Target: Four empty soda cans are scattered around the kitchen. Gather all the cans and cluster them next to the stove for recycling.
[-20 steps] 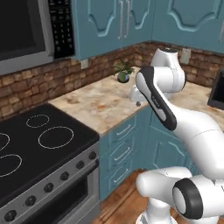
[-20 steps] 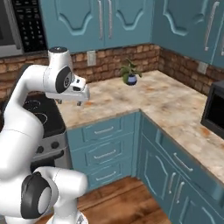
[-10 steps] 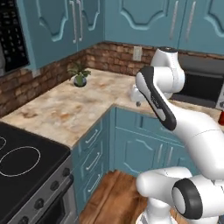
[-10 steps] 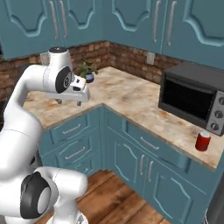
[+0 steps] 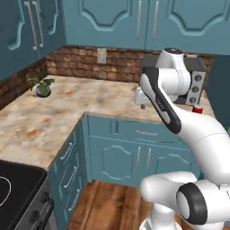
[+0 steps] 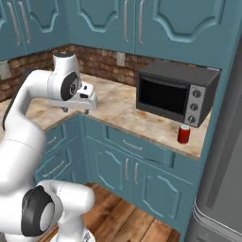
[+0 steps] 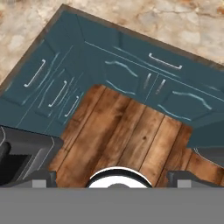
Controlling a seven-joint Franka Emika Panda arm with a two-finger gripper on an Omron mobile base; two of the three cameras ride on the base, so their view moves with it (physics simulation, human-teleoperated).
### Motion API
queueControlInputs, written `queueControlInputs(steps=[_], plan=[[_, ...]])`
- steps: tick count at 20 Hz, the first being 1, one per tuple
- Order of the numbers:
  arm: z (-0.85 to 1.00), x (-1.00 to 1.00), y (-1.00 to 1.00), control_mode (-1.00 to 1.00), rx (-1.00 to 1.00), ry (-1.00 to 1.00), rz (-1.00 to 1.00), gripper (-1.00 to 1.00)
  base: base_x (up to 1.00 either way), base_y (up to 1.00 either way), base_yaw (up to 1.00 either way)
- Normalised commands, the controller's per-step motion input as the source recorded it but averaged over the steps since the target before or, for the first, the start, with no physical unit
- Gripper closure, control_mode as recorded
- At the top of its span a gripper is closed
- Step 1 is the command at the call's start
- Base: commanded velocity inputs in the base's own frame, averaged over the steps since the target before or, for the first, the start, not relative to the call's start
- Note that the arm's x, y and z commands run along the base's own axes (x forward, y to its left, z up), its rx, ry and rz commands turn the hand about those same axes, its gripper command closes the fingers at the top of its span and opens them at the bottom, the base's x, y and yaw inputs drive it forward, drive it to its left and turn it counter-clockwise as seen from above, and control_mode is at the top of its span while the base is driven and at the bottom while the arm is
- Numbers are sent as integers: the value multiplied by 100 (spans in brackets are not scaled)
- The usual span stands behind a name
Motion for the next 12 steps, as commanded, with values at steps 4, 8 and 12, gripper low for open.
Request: queueControlInputs(steps=[4,8,12], plan=[[0,0,0,100,0,0,0,-100,0,-27,-42],[0,0,0,100,0,0,0,-100,0,-26,-42],[0,0,0,100,0,0,0,-100,0,-24,-41]])
